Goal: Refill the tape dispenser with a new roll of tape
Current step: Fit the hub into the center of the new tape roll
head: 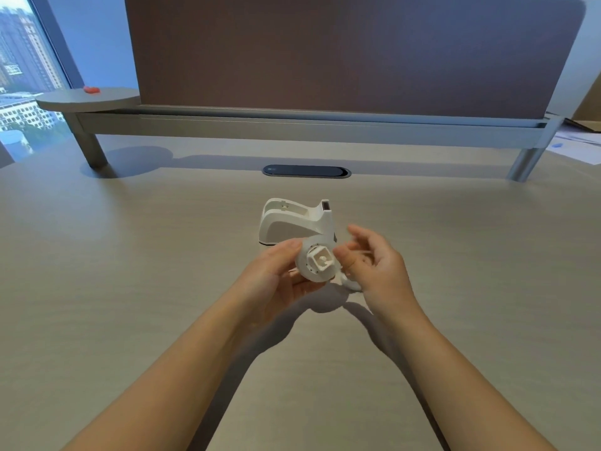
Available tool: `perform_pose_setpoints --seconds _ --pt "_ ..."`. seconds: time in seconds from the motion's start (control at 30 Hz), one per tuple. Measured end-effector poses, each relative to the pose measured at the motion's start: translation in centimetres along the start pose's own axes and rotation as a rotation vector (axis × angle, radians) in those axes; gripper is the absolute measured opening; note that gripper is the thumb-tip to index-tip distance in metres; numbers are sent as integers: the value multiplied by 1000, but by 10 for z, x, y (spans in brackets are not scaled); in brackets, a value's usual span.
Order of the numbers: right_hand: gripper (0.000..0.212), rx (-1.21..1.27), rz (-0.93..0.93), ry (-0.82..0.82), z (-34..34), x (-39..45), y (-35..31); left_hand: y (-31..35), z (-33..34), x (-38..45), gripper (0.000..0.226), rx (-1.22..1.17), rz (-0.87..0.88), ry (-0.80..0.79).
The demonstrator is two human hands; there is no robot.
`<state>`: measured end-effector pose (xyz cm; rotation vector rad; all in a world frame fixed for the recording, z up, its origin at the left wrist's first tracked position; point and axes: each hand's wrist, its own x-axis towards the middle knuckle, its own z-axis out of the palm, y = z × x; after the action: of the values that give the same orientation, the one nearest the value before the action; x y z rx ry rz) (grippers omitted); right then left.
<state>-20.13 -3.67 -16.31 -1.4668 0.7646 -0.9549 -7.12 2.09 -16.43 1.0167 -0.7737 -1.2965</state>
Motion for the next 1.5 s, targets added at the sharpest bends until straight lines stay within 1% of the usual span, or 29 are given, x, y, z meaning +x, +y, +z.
perform_pose_setpoints --seconds 0.03,0.07,0.13,0.17,0.27,0.37,0.4,0.5,0.7,1.1,1.5 --pt "11 47 70 -71 -1 0 0 -1 -1 0 38 13 11 -11" --pt "6 31 80 -129 -3 2 0 -1 -1 0 43 26 22 -16" --pt "2 -22 56 -171 -4 4 1 -3 -2 0 54 57 34 10" --pt "4 -32 46 -173 -4 4 1 -3 -2 0 54 83 43 32" --pt "11 -46 10 -135 -3 5 4 -4 -3 -1 39 146 82 66" --pt "12 -30 -7 -100 -4 4 4 -2 -3 0 11 215 112 71" --pt "12 -33 -16 -92 -5 4 5 -2 -3 0 5 247 123 82" --pt "14 -68 -59 -96 -4 3 2 0 -7 1 8 313 143 98" --pt "16 -159 -125 -94 0 1 4 0 -7 1 11 337 187 103" --pt "19 -152 -169 -71 3 2 5 -5 2 0 14 450 392 160" --pt "20 -163 -184 -32 8 4 8 -8 4 0 14 490 452 220"
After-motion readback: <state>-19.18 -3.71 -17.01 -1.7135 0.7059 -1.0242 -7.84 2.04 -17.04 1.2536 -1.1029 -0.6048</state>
